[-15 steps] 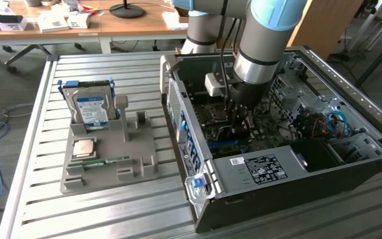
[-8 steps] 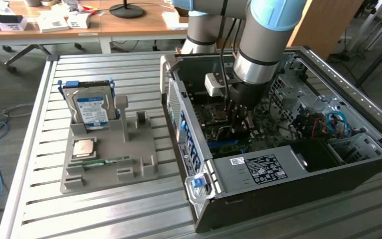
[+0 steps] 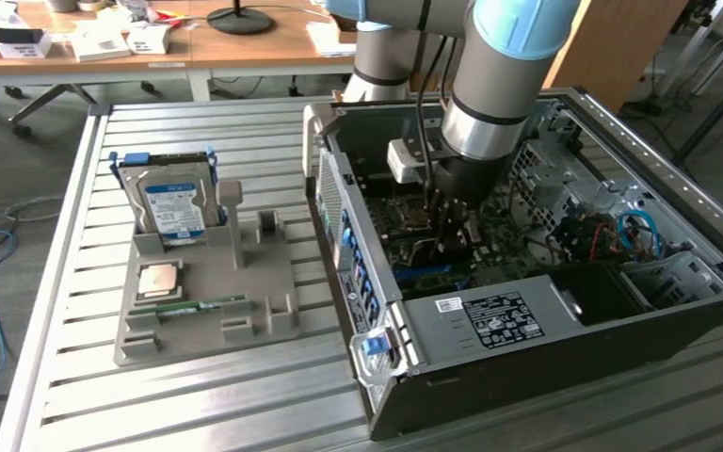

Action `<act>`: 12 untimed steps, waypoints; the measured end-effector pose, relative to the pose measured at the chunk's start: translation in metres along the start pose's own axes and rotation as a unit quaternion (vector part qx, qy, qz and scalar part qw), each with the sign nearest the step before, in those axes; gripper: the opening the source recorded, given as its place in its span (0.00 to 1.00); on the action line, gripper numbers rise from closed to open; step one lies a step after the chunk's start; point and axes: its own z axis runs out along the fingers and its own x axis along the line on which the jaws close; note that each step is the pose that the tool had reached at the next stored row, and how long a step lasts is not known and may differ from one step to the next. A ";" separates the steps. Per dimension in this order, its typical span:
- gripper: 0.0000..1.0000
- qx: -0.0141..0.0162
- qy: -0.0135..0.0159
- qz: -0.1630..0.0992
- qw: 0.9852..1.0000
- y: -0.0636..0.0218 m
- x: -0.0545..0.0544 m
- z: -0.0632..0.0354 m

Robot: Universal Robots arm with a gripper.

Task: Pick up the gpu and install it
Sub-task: 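Insert the gpu into the slot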

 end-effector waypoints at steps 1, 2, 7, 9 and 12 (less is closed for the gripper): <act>0.26 0.000 0.000 0.000 1.000 0.0000 0.000 0.0002; 0.26 0.000 0.000 0.000 1.000 0.0000 0.000 0.0006; 0.26 0.000 0.000 0.000 1.000 0.0000 0.000 0.0013; 0.26 0.000 0.000 0.000 1.000 0.0000 0.000 0.0013; 0.26 0.000 0.000 0.000 1.000 0.0000 0.000 0.0016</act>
